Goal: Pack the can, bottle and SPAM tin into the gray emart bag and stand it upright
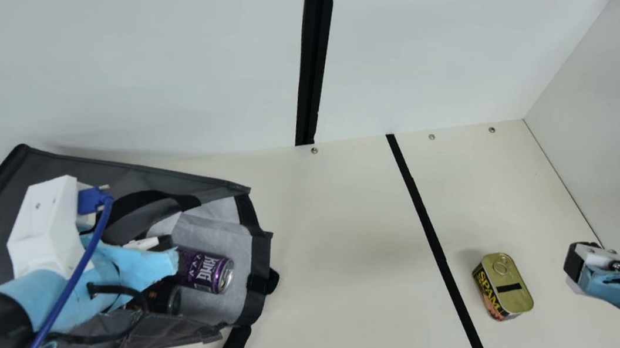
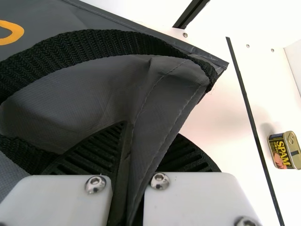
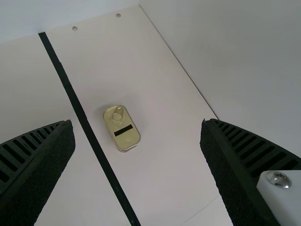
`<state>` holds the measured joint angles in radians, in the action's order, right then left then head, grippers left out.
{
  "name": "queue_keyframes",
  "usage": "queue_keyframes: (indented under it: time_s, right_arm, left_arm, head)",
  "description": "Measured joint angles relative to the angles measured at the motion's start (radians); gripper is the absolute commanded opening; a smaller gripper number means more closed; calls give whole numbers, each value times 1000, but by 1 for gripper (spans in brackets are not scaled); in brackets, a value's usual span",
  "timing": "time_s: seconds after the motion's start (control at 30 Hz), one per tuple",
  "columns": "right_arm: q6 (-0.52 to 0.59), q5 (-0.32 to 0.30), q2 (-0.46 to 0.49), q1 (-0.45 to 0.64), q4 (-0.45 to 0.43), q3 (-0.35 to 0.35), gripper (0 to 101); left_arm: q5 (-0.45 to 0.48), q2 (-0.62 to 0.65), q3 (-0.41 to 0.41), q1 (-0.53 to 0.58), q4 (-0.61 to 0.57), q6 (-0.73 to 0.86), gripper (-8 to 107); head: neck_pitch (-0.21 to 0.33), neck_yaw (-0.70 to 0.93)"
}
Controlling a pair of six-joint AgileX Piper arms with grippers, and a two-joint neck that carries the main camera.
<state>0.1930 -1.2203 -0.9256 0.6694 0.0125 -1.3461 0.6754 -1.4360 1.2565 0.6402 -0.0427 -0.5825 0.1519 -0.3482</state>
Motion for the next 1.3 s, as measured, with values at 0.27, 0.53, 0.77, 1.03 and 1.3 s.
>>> queue_keyframes:
  time_s: [0.27, 0.53, 0.77, 1.03, 1.3]
  right_arm:
    - [-9, 0, 2, -10, -12, 5, 95]
    - [22, 0, -14, -3, -12, 5, 95]
    - [79, 1, -46, 25, 11, 9, 95]
    - [149, 1, -93, 57, 60, 20, 95]
    - [247, 2, -148, 99, 113, 31, 95]
  left_arm:
    - [0, 0, 0, 0, 0, 0, -8]
    - [0, 0, 0, 0, 0, 0, -8]
    - [0, 0, 0, 0, 0, 0, -8]
    - [0, 0, 0, 0, 0, 0, -8]
    - [0, 0, 0, 0, 0, 0, -8]
  head:
    - [0, 2]
    - [0, 0]
    - [0, 0]
    - [0, 0]
    - [-2, 2]
